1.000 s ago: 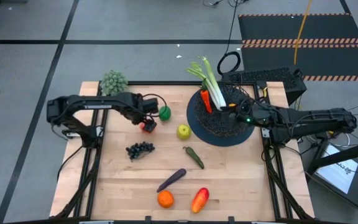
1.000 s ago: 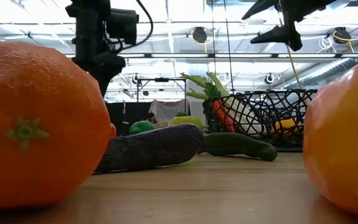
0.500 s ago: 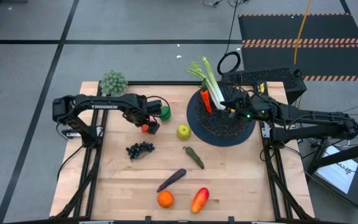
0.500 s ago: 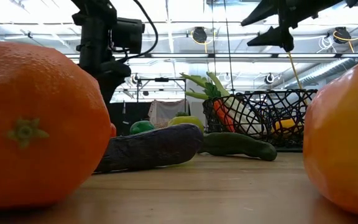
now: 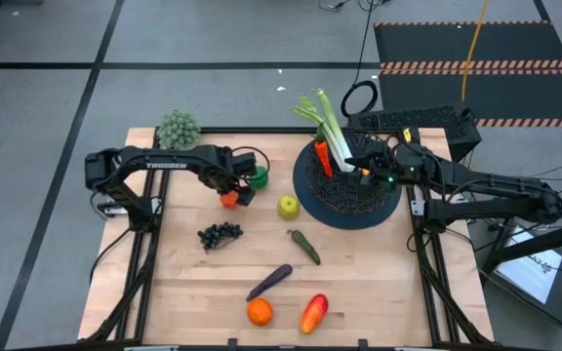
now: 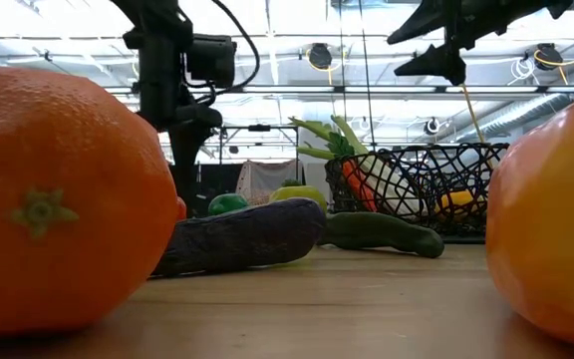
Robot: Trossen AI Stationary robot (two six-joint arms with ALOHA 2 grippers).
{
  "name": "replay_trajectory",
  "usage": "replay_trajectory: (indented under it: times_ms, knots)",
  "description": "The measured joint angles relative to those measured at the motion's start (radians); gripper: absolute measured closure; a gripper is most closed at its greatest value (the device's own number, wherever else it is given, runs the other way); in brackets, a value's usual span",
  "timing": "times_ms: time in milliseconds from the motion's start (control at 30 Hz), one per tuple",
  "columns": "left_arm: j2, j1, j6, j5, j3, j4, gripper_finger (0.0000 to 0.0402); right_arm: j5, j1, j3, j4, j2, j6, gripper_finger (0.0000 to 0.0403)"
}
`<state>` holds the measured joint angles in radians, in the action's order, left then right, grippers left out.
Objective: Build produce basket
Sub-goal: Put the orange pumpkin into the black woven basket
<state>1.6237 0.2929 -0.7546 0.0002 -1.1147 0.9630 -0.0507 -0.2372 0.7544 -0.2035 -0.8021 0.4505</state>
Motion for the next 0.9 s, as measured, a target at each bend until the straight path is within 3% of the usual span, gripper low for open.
replay_trajectory:
  times_ms: [500, 733, 900]
  knots:
    - [0.136, 0.004, 0.055, 0.026, -0.001, 0.004, 0.0012, 0.03, -0.022, 0.0, 0.005, 0.0, 0.032, 0.0117]
    - [0.087, 0.004, 0.055, 0.026, 0.001, 0.006, 0.0057, 0.029, -0.021, 0.0, 0.035, 0.0, 0.099, 0.0117]
    - [0.0, 0.004, 0.068, 0.027, 0.0, 0.006, 0.0055, 0.027, -0.021, 0.0, 0.117, 0.0, 0.188, 0.0117]
